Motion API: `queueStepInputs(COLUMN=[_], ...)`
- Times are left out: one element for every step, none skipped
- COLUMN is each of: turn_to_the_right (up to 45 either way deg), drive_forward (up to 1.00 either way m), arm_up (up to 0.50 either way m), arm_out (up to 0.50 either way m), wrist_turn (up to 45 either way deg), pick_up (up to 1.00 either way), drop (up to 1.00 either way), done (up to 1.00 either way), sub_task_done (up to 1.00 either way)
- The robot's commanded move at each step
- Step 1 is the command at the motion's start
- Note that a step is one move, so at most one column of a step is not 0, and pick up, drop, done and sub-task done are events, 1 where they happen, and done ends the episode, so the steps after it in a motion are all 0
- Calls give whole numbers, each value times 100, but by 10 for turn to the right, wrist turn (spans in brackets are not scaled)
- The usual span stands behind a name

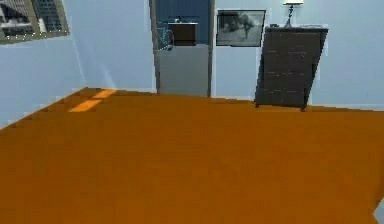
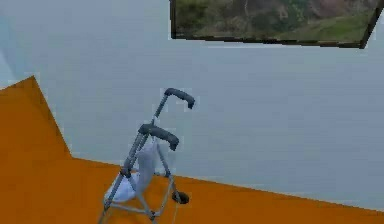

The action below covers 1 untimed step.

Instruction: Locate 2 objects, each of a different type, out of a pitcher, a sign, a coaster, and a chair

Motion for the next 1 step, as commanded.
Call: queueStepInputs(turn_to_the_right=[0], drive_forward=[100], arm_up=[0], arm_out=[0], wrist_turn=[0], pick_up=[0], drop=[0], done=[0], sub_task_done=[0])
